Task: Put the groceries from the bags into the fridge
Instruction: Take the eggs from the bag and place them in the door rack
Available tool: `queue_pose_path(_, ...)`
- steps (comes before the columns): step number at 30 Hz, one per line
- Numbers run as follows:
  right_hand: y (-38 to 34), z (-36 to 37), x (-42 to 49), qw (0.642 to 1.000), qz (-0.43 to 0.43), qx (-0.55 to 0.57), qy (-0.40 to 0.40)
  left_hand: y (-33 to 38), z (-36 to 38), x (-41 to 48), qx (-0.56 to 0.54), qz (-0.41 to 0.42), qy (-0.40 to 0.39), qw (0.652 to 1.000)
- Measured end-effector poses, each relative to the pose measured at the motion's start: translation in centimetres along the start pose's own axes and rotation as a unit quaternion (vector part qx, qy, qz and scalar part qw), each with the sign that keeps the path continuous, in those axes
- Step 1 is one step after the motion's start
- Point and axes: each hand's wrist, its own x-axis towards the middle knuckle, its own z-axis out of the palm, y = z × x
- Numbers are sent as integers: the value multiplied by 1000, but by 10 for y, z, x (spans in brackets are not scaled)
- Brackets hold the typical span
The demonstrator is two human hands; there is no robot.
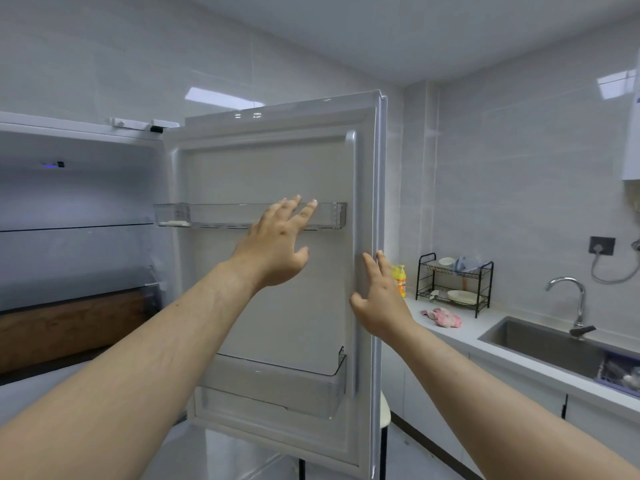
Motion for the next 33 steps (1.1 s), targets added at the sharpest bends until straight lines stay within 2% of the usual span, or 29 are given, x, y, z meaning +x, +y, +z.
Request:
queue_pose_path(8, -15, -3, -8, 999, 34, -34, -2, -16, -6, 0, -40, 35, 20, 998)
queue_pose_path(14, -12, -22, -35, 997, 43, -62, -6, 1, 10, -22, -159, 116, 99, 975)
queue_pose_path(17, 1, -40, -66, 994, 74, -80, 8, 19, 35, -35, -206, 145, 11, 968)
queue_pose_path(22, 30, -76, -136, 976, 178, -111, 54, 54, 93, -52, -246, 186, -138, 941)
queue_pose_path(33, 58, -172, -284, 899, 358, -174, 182, 212, 147, -87, -405, 231, -256, 847)
